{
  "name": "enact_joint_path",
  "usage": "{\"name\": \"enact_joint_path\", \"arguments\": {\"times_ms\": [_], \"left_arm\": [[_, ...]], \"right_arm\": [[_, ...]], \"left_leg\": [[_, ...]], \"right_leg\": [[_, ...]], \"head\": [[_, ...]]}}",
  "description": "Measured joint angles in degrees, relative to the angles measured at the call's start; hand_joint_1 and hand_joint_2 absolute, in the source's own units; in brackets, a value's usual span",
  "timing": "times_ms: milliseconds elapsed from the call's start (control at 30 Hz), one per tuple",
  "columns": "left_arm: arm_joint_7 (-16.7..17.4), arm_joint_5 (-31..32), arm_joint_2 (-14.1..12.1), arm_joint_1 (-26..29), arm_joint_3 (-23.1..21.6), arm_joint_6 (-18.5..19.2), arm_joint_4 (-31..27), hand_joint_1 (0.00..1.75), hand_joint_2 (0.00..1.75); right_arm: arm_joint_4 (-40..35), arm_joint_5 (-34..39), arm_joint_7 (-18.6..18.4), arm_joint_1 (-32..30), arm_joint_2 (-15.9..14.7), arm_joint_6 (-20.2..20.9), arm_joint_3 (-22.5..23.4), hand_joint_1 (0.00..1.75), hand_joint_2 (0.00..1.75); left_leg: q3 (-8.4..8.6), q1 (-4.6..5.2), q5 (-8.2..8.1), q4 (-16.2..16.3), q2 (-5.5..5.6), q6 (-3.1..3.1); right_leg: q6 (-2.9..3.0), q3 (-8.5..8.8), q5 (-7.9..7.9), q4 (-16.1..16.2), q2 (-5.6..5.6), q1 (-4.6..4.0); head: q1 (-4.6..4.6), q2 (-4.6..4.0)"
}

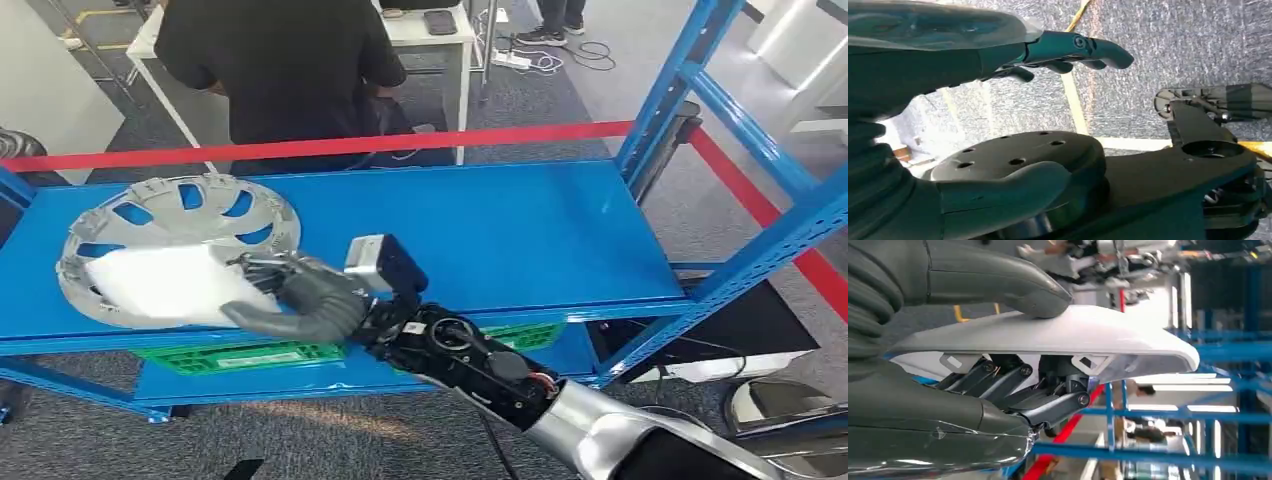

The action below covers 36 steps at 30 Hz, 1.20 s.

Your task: Take the parts from the cabinet and place them on the table.

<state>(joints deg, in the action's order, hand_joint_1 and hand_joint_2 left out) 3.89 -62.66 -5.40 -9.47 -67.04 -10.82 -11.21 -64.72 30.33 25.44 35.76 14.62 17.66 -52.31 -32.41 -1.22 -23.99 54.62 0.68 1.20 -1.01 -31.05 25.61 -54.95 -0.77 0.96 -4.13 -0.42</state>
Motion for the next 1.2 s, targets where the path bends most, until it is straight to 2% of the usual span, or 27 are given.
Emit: {"name": "enact_joint_path", "arguments": {"times_ms": [133, 167, 200, 267, 300, 333, 367, 400, 433, 467, 500, 533, 600, 667, 700, 733, 800, 833, 867, 900, 933, 967, 1000, 1033, 1100, 1167, 1200], "left_arm": [[0.31, -0.35, -0.07, 0.05, 0.00, 0.07, 0.00, 0.00, 1.75], [0.31, -0.35, 0.00, 0.07, 0.00, 0.07, 0.00, 0.00, 1.75], [0.33, -0.35, 0.07, 0.13, 0.00, 0.09, 0.00, 0.00, 1.75], [0.37, -0.37, 0.04, 0.15, -0.02, 0.09, 0.00, 0.00, 1.75], [0.48, -0.42, 0.04, 0.18, -0.02, 0.07, 0.00, 0.00, 1.75], [0.57, -0.55, 0.04, 0.19, -0.02, 0.07, 0.00, 0.00, 1.75], [0.70, -0.57, 0.04, 0.24, -0.02, 0.07, 0.00, 0.00, 1.75], [0.72, -0.59, 0.07, 0.32, -0.02, 0.07, 0.00, 0.00, 1.75], [0.72, -0.59, 0.11, 0.40, -0.02, 0.07, 0.00, 0.00, 1.75], [0.76, -0.59, 0.20, 0.42, -0.02, 0.07, 0.00, 0.00, 1.75], [0.79, -0.57, 0.20, 0.42, -0.02, 0.07, 0.00, 0.00, 1.75], [0.79, -0.53, 0.17, 0.36, -0.02, 0.07, 0.00, 0.00, 1.75], [0.81, -0.48, 0.15, 0.34, -0.04, 0.07, 0.00, 0.00, 1.75], [0.90, -0.33, 0.15, 0.36, -0.04, 0.04, 0.00, 0.00, 1.75], [0.94, -0.33, 0.13, 0.34, -0.04, 0.04, 0.00, 0.00, 1.75], [0.94, -0.28, 0.09, 0.33, -0.07, 0.04, 0.00, 0.00, 1.75], [0.96, -0.04, 0.09, 0.16, -0.11, 0.04, 0.00, 0.00, 1.75], [1.05, 0.02, 0.04, 0.10, -0.13, 0.04, 0.00, 0.00, 1.75], [1.07, 0.02, 0.00, 0.09, -0.15, 0.09, 0.00, 0.00, 1.75], [1.14, 0.04, 0.00, 0.04, -0.22, 0.09, 0.00, 0.00, 1.75], [1.14, 0.02, 0.00, -0.01, -0.26, 0.11, 0.00, 0.00, 1.75], [1.20, -0.02, 0.00, -0.09, -0.37, 0.13, 0.00, 0.00, 1.75], [1.27, -0.20, -0.02, -0.11, -0.46, 0.11, 0.00, 0.00, 1.75], [1.27, -0.24, -0.09, -0.20, -0.48, 0.11, 0.00, 0.00, 1.75], [1.16, -0.41, -0.04, -0.23, -0.50, 0.11, 0.00, 0.00, 1.75], [0.94, -0.68, -0.02, -0.16, -0.50, 0.02, 0.00, 0.00, 1.75], [0.92, -0.81, 0.07, -0.05, -0.52, 0.00, 0.00, 0.00, 1.75]], "right_arm": [[-1.81, -1.92, -0.48, 0.03, 0.83, 0.06, -3.08, 1.75, 1.75], [-2.27, -1.99, -0.50, 0.01, 1.12, 0.06, -3.60, 1.75, 1.75], [-2.38, -2.05, -0.50, 0.12, 1.13, 0.07, -4.04, 1.75, 1.75], [-2.71, -2.07, -0.43, 0.55, 1.14, 0.09, -5.06, 1.75, 1.75], [-2.71, -2.05, -0.50, 0.36, 1.14, 0.15, -5.42, 1.75, 1.75], [-2.71, -2.07, -0.59, 0.04, 1.14, 0.17, -5.83, 1.75, 1.75], [-2.71, -2.07, -0.59, -0.06, 1.14, 0.17, -6.22, 1.75, 1.75], [-2.71, -2.25, -0.61, -0.04, 1.14, 0.15, -6.62, 1.75, 1.75], [-2.71, -2.34, -0.65, -0.03, 1.16, 0.13, -6.86, 1.75, 1.75], [-2.71, -2.36, -0.68, -0.03, 1.27, 0.04, -7.16, 1.75, 1.75], [-2.71, -2.47, -0.68, 0.03, 1.31, -0.07, -7.50, 1.75, 1.75], [-2.71, -2.49, -0.68, -0.01, 1.48, -0.30, -7.84, 1.75, 1.75], [-2.71, -2.49, -0.68, 0.01, 1.51, -0.53, -8.11, 1.75, 1.75], [-2.71, -2.49, -0.72, 0.00, 1.53, -1.03, -8.48, 1.75, 1.75], [-2.71, -2.49, -0.76, 0.08, 1.53, -1.20, -8.59, 1.75, 1.75], [-2.71, -2.49, -0.79, 0.10, 1.53, -1.42, -8.72, 1.75, 1.75], [-2.69, -2.49, -0.98, 0.11, 1.53, -1.92, -8.96, 1.75, 1.75], [-2.62, -2.49, -1.03, 0.08, 1.53, -2.03, -9.13, 1.75, 1.75], [-2.51, -2.49, -0.96, 0.02, 1.53, -1.99, -9.29, 1.75, 1.75], [-2.40, -2.49, -0.76, -0.04, 1.51, -1.92, -9.44, 1.75, 1.75], [-2.27, -2.69, -0.52, -0.05, 1.51, -1.77, -9.59, 1.75, 1.75], [-2.14, -3.10, -0.31, -0.03, 1.51, -1.77, -9.77, 1.75, 1.75], [-2.10, -3.41, -0.13, -0.03, 1.53, -1.82, -9.88, 1.75, 1.75], [-2.07, -3.65, -0.02, -0.03, 1.53, -1.86, -9.96, 1.75, 1.75], [-1.86, -4.00, 0.11, -0.01, 1.51, -1.90, -10.18, 1.75, 1.75], [-1.59, -4.17, 0.31, -0.07, 1.53, -1.71, -10.38, 1.75, 1.75], [-1.42, -4.37, 0.33, -0.18, 1.46, -1.64, -10.40, 1.75, 1.75]], "left_leg": [[0.09, 0.26, -0.01, -0.26, -0.01, -0.72], [0.78, -0.46, 0.53, -1.48, -0.11, -1.23], [1.28, -0.36, 0.98, -2.03, -0.31, -1.25], [1.37, -0.40, 1.09, -2.18, -0.35, -1.44], [1.36, -0.37, 1.08, -2.17, -0.36, -1.45], [1.27, -0.36, 1.08, -2.15, -0.36, -1.45], [1.19, -0.38, 1.08, -2.04, -0.34, -1.44], [1.12, -0.46, 1.04, -1.88, -0.32, -1.39], [1.07, -0.57, 0.96, -1.67, -0.28, -1.26], [1.03, -0.70, 0.81, -1.32, -0.24, -1.02], [0.84, -0.68, 0.64, -0.92, -0.19, -0.61], [0.49, -0.42, 0.70, -0.62, -0.01, -0.13], [0.31, -0.38, 1.08, -0.44, -0.01, 0.61], [0.11, -0.69, 1.59, -0.83, -0.03, 1.51], [-0.32, -0.82, 0.92, -0.25, -0.06, 1.60], [-1.49, -0.78, -1.83, 2.34, -0.31, 1.62], [-5.36, -0.65, -8.51, 12.78, -0.30, 1.70], [-6.66, -0.61, -10.31, 16.96, -0.30, 1.70], [-6.92, -0.59, -10.47, 18.96, -0.30, 1.59], [-5.63, -0.47, -9.07, 17.97, -0.30, 1.31], [-3.21, -0.30, -6.91, 14.51, -0.30, 0.97], [-0.09, -0.18, -4.83, 9.66, -0.30, 0.57], [3.61, -0.01, -3.63, 4.01, -0.30, 0.07], [6.06, 0.43, -4.69, -0.38, -0.29, -0.26], [5.90, 0.88, -4.08, -1.26, -0.21, -0.52], [5.35, 0.96, -3.36, -1.25, -0.23, -1.23], [5.03, 0.24, -2.63, -1.73, -0.52, -1.63]], "right_leg": [[-0.74, 0.28, -0.12, 0.52, -0.02, 0.13], [-1.02, 0.39, 0.11, 0.70, 0.08, -0.14], [-1.09, 0.28, 1.35, -0.62, 0.25, -0.10], [-1.17, -3.26, 6.57, -9.21, 0.33, 0.02], [-1.27, -5.22, 8.57, -13.76, 0.33, 0.03], [-1.42, -6.75, 9.59, -17.28, 0.33, 0.05], [-1.53, -6.86, 8.82, -17.54, 0.34, 0.15], [-1.59, -5.68, 6.98, -15.27, 0.38, 0.25], [-1.62, -3.47, 4.47, -10.94, 0.40, 0.35], [-1.69, -0.49, 1.90, -5.20, 0.42, 0.50], [-1.77, 1.75, 1.35, -0.46, 0.41, 0.69], [-1.08, 2.07, 0.91, -0.67, -0.03, 0.10], [-0.29, 1.25, 1.04, -0.68, -0.15, 0.14], [0.59, 0.77, 0.38, -0.46, -0.11, 0.14], [1.17, 0.47, -0.04, -0.38, 0.01, 0.32], [1.55, -0.11, -0.42, -0.38, 0.08, 0.18], [1.97, -1.26, -1.23, -0.39, 0.19, -0.12], [2.07, -1.82, -1.61, -0.43, 0.24, -0.36], [2.16, -2.36, -1.99, -0.43, 0.25, -0.54], [2.15, -2.91, -2.45, -0.43, 0.24, -0.68], [2.09, -3.38, -2.86, -0.44, 0.21, -0.77], [1.99, -3.74, -3.24, -0.44, 0.15, -0.81], [1.80, -3.94, -3.59, -0.45, 0.12, -0.82], [1.50, -4.16, -3.90, -0.49, 0.11, -1.07], [0.81, -4.12, -4.73, -0.18, 0.35, -0.93], [0.06, -4.22, -5.69, 0.22, 0.33, -0.87], [-0.24, -4.74, -5.29, -0.07, 0.20, -0.79]], "head": [[-0.02, 0.00], [0.06, 0.00], [0.15, 0.00], [0.17, 0.00], [0.22, 0.00], [0.22, 0.00], [0.20, 0.00], [0.22, 0.00], [0.22, 0.00], [0.22, 0.00], [0.28, 0.00], [0.26, 0.00], [0.20, 0.00], [0.15, 0.00], [0.07, 0.00], [0.07, 0.00], [-0.13, 0.00], [-0.13, 0.00], [-0.15, 0.00], [-0.18, 0.00], [-0.15, 0.00], [-0.18, 0.00], [-0.20, 0.00], [-0.22, 0.00], [0.03, 0.00], [-0.04, 0.00], [0.04, 0.00]]}}
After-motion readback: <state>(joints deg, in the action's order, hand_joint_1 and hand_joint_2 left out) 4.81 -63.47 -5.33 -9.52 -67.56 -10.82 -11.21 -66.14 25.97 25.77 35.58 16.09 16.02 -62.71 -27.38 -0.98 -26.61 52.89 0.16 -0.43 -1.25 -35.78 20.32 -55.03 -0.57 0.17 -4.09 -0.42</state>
